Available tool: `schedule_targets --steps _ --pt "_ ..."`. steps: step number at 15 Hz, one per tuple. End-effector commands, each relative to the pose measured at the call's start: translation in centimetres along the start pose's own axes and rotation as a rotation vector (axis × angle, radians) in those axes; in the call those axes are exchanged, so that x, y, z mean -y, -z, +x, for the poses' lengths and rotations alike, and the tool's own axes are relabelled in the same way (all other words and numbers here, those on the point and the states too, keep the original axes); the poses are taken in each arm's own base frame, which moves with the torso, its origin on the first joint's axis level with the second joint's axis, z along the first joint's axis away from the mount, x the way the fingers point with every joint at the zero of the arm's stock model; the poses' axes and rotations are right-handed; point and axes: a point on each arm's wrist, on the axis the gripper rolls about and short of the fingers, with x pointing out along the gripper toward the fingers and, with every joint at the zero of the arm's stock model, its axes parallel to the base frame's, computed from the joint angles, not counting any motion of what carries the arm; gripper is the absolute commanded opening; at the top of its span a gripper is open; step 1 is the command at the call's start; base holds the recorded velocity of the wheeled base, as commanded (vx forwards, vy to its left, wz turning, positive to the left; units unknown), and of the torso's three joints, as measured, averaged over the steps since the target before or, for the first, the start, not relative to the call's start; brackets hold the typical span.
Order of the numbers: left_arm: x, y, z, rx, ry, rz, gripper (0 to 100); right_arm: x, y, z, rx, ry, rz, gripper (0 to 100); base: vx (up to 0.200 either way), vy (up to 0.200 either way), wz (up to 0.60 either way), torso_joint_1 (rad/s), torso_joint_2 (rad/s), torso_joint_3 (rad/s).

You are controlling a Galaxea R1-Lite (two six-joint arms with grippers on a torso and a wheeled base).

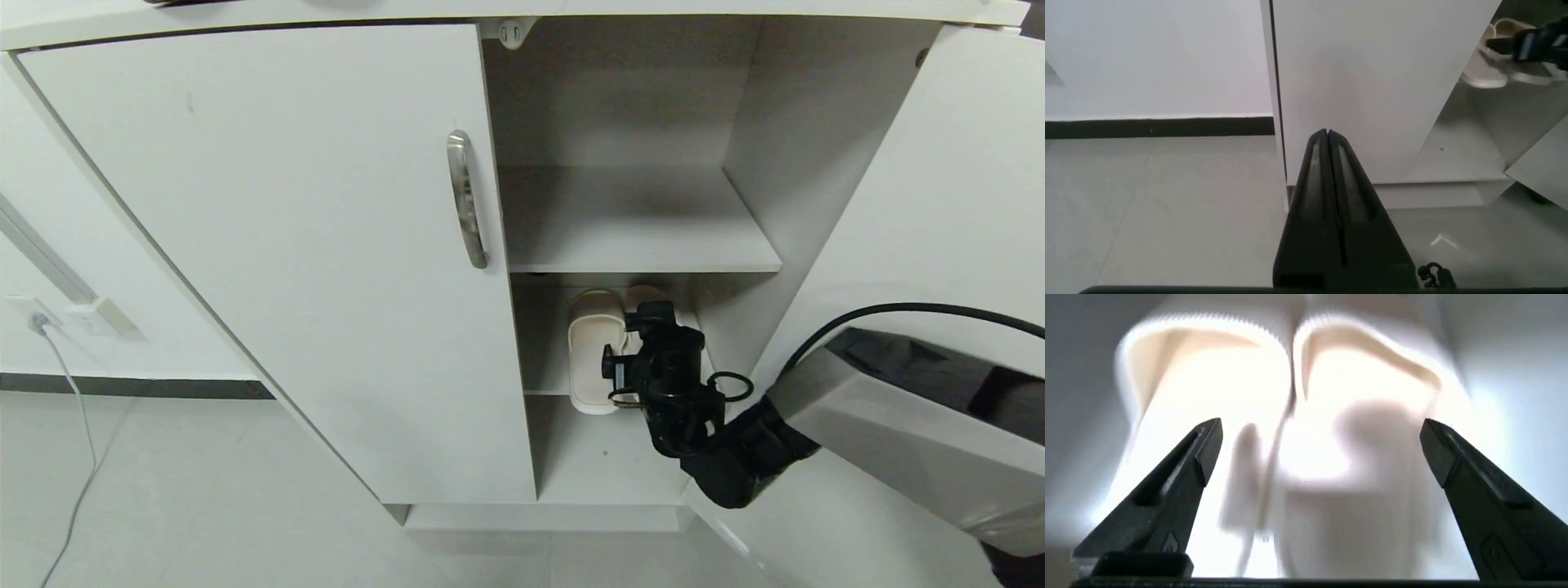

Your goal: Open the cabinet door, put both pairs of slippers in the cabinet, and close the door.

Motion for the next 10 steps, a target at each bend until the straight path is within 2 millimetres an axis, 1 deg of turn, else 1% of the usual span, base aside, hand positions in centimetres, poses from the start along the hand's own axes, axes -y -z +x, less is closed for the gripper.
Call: schedule_targets --steps 1,2,3,5,10 --pt "0.0 0.0 0.0 -0.001 -0.001 -0.001 0 1.1 -3.1 -7.5 0.031 -0.09 0.015 100 0.0 0.0 0.0 0.0 0.0 0.0" --pt "0.0 0.0 0.0 -0.001 -0.001 0.001 0 1.3 -2.9 -9.6 0.012 -0.123 -0.001 100 0.0 0.0 0.0 0.0 0.0 0.0" --pt "0.0 0.0 0.0 -0.001 -0.001 0.001 0 1.6 -3.1 -11.2 0.007 -0.15 -0.005 100 0.0 0.0 0.0 0.0 0.0 0.0" --pt "0.0 0.0 0.0 -0.001 -0.001 -0.001 0 1.9 -3.3 -12.7 0.005 -0.176 -0.009 100 0.0 0.0 0.0 0.0 0.0 0.0" --pt "0.0 0.0 0.0 -0.001 -0.001 -0.002 0 1.7 -3.3 -13.1 0.005 -0.193 -0.013 100 0.0 0.0 0.0 0.0 0.0 0.0"
